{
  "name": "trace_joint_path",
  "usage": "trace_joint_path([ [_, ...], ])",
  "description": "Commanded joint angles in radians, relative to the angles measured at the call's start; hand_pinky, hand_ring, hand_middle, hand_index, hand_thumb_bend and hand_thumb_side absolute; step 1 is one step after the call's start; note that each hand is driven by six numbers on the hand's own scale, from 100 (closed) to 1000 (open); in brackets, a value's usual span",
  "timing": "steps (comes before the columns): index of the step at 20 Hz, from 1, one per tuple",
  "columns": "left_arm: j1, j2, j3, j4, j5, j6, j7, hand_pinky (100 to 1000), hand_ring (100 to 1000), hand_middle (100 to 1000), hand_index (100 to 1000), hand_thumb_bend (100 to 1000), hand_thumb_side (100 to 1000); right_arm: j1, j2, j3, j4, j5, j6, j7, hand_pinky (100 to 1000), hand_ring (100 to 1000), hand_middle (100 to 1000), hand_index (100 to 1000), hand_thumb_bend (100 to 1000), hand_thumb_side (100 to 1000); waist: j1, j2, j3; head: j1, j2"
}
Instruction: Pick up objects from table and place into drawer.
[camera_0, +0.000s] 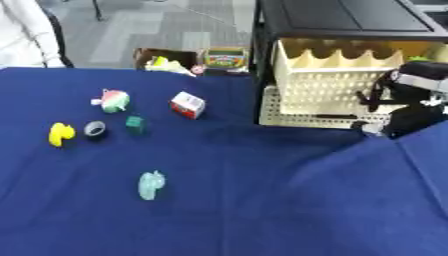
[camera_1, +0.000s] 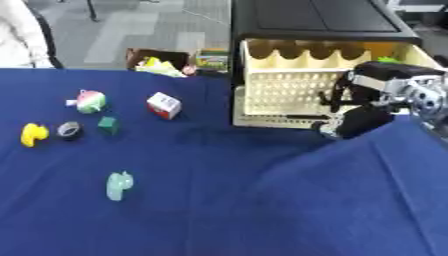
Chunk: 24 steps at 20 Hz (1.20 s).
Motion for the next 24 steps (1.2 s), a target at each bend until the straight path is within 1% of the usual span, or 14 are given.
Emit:
trace_joint_path([
  [1, -0.019, 0.04, -0.004, -0.021, -0.02, -0.006, -0.036, 492, 617, 679, 873, 100, 778, 0.006, -0.048, -0.029, -0.049, -0.015, 0.201, 0.186, 100, 139, 100, 603, 372, 477, 0.001, -0.022, -0.002, 0.003, -0.002],
  [6, -0.023, 0.035, -0.014, -0.026, -0.022, -0.018, -0.056, 493, 620, 681, 879, 100, 782, 0.036, -0.051, -0.028, -0.094, -0.043, 0.225, 0.186, 100, 139, 100, 639, 376, 475, 0.001, -0.023, -0.001, 0.001, -0.004],
  [12, -0.03, 0.038, -0.019, -0.026, -0.024, -0.029, -0.059, 495, 622, 682, 879, 100, 785, 0.072, -0.06, -0.039, -0.188, -0.082, 0.276, 0.186, 100, 141, 100, 685, 387, 500, 0.002, -0.025, -0.004, -0.001, -0.007],
  [13, -0.031, 0.037, -0.02, -0.026, -0.024, -0.028, -0.06, 495, 622, 682, 880, 100, 787, 0.076, -0.061, -0.04, -0.201, -0.083, 0.286, 0.186, 100, 146, 100, 704, 388, 514, 0.001, -0.025, -0.005, -0.002, -0.007],
  [15, -0.031, 0.034, -0.021, -0.026, -0.026, -0.028, -0.064, 494, 622, 682, 882, 100, 789, 0.082, -0.063, -0.037, -0.218, -0.088, 0.304, 0.186, 100, 193, 100, 763, 390, 570, 0.0, -0.025, -0.006, -0.004, -0.008],
  [16, -0.032, 0.033, -0.022, -0.026, -0.027, -0.029, -0.067, 493, 621, 682, 882, 100, 789, 0.084, -0.064, -0.032, -0.221, -0.091, 0.309, 0.186, 117, 219, 111, 794, 397, 600, 0.0, -0.025, -0.006, -0.005, -0.009],
  [17, -0.033, 0.031, -0.023, -0.026, -0.027, -0.03, -0.069, 492, 621, 682, 882, 100, 790, 0.084, -0.066, -0.027, -0.22, -0.09, 0.312, 0.186, 138, 237, 149, 839, 404, 626, -0.001, -0.025, -0.005, -0.006, -0.009],
  [20, -0.033, 0.028, -0.025, -0.026, -0.028, -0.031, -0.074, 492, 620, 681, 883, 100, 792, 0.086, -0.068, -0.014, -0.208, -0.071, 0.312, 0.186, 150, 251, 175, 898, 418, 649, -0.003, -0.026, -0.004, -0.009, -0.009],
  [24, -0.026, 0.026, -0.023, -0.026, -0.028, -0.03, -0.078, 489, 619, 681, 882, 100, 797, 0.094, -0.067, -0.022, -0.211, -0.038, 0.303, 0.186, 152, 254, 182, 923, 439, 670, -0.005, -0.026, -0.005, -0.008, -0.008],
])
